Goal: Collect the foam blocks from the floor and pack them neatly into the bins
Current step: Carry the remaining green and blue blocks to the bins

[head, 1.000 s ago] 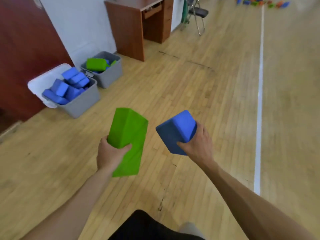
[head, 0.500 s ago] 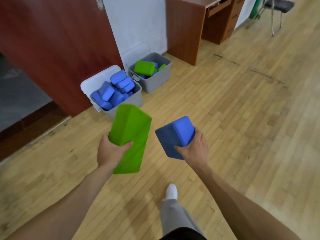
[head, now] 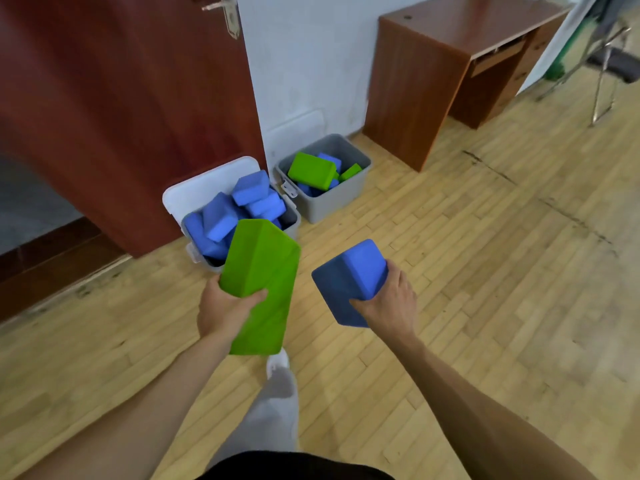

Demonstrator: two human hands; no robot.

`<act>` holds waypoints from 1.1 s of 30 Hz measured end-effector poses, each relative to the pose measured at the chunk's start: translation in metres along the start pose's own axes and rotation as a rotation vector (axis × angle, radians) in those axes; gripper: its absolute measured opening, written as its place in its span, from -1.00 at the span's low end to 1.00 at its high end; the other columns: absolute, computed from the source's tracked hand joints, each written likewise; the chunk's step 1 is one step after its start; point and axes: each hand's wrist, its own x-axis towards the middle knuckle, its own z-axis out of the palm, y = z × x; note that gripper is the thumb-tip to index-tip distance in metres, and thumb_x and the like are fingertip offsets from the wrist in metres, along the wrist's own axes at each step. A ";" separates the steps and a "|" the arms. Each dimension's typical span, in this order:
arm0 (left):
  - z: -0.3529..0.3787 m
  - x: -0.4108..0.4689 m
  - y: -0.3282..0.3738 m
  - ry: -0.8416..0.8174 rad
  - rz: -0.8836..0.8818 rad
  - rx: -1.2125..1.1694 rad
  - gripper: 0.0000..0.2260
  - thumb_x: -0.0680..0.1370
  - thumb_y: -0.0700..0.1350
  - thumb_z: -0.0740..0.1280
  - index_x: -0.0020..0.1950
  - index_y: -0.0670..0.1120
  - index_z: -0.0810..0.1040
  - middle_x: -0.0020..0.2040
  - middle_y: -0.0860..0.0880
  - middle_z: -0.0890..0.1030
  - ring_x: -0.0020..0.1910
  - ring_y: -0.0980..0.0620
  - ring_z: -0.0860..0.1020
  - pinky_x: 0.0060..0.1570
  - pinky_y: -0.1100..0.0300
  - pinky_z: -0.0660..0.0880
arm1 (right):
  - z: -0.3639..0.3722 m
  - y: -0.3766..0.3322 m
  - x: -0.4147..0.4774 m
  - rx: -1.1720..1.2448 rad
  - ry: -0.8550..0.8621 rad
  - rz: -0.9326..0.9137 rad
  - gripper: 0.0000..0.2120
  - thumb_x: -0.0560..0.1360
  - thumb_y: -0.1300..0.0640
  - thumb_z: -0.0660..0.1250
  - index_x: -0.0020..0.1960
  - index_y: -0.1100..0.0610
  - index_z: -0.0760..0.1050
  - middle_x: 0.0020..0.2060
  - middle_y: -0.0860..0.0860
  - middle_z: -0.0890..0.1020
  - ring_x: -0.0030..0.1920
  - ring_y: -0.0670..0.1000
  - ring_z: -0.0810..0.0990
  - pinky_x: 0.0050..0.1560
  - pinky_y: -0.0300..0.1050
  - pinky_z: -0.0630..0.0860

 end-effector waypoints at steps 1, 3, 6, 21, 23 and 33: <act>0.006 0.024 0.007 0.007 -0.006 -0.022 -0.28 0.21 0.02 0.63 0.30 -0.09 0.43 0.22 -0.12 0.57 0.16 -0.13 0.55 0.11 0.02 0.47 | 0.007 -0.009 0.019 -0.018 0.002 0.004 -0.13 0.25 -0.06 0.47 0.45 0.08 0.17 0.25 -0.02 0.44 0.26 0.06 0.43 0.27 0.00 0.36; 0.014 0.071 0.027 0.006 -0.013 -0.042 -0.29 0.22 0.02 0.62 0.28 -0.10 0.43 0.20 -0.13 0.57 0.14 -0.13 0.55 0.10 0.02 0.47 | 0.016 -0.030 0.060 -0.044 0.009 0.013 -0.13 0.26 -0.06 0.47 0.45 0.09 0.17 0.24 -0.01 0.45 0.25 0.07 0.43 0.26 0.00 0.35; 0.022 0.137 0.071 -0.036 0.007 -0.019 -0.28 0.22 0.05 0.62 0.28 -0.09 0.42 0.21 -0.10 0.56 0.15 -0.12 0.55 0.13 0.00 0.48 | 0.019 -0.064 0.121 -0.040 0.040 0.016 -0.13 0.26 -0.08 0.47 0.46 0.09 0.17 0.24 0.00 0.44 0.25 0.07 0.43 0.26 0.00 0.33; 0.191 0.351 0.243 -0.102 0.057 0.083 -0.24 0.16 0.12 0.62 0.26 -0.07 0.43 0.18 -0.06 0.59 0.13 -0.10 0.56 0.12 -0.05 0.50 | 0.016 -0.062 0.446 -0.013 0.081 0.106 -0.12 0.24 -0.10 0.49 0.45 0.10 0.20 0.25 0.01 0.46 0.26 0.09 0.44 0.26 0.04 0.31; 0.227 0.372 0.275 -0.096 0.049 0.084 -0.28 0.17 0.09 0.63 0.23 -0.08 0.45 0.15 -0.06 0.60 0.11 -0.10 0.57 0.10 -0.03 0.51 | 0.006 -0.049 0.495 -0.015 0.072 0.100 -0.11 0.24 -0.10 0.48 0.46 0.10 0.19 0.26 0.02 0.46 0.27 0.09 0.44 0.25 0.03 0.32; 0.339 0.473 0.403 -0.015 -0.042 0.032 -0.34 0.25 0.08 0.60 0.25 -0.07 0.44 0.15 -0.06 0.60 0.09 -0.11 0.56 -0.02 0.06 0.48 | -0.026 -0.038 0.699 -0.005 -0.004 0.021 -0.11 0.27 -0.12 0.47 0.46 0.10 0.16 0.28 0.01 0.42 0.30 0.07 0.40 0.30 0.05 0.31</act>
